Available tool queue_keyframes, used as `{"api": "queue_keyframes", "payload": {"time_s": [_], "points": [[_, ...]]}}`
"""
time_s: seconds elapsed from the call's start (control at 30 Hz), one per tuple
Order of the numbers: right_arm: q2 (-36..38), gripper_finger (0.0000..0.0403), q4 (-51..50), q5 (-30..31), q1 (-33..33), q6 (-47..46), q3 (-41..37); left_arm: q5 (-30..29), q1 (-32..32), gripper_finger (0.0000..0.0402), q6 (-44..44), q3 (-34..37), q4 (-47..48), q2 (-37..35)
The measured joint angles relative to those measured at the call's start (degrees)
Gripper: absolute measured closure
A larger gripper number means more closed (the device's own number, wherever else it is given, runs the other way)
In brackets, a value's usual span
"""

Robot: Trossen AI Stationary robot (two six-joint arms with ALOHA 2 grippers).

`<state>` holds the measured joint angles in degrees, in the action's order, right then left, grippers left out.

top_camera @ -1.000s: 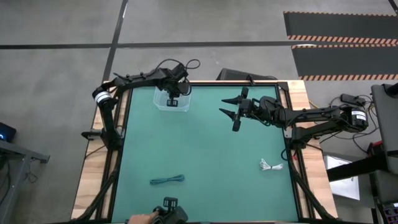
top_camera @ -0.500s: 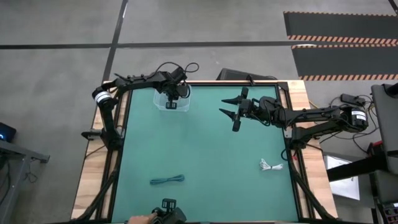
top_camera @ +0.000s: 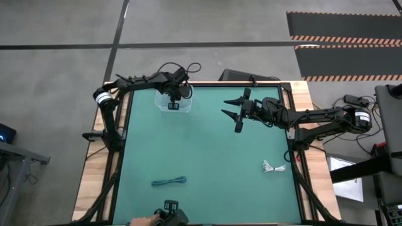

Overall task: Pick and place USB-C Cables
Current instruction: Put the light blue charger cable into the transparent bin

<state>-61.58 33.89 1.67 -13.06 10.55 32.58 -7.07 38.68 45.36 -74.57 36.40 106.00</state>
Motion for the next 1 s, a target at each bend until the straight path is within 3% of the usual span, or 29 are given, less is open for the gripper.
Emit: {"api": "queue_keyframes", "payload": {"time_s": [0.43,1.0], "points": [[0.00,0.0225,-0.17,0.00,0.00,0.03,0.00,-0.11,0.00,0.0376,-0.07,4.74,-3.41,0.00],[0.00,0.0225,-0.20,0.00,0.00,0.00,0.00,-0.31,0.00,0.0374,-0.07,4.82,-4.48,-0.02]]}}
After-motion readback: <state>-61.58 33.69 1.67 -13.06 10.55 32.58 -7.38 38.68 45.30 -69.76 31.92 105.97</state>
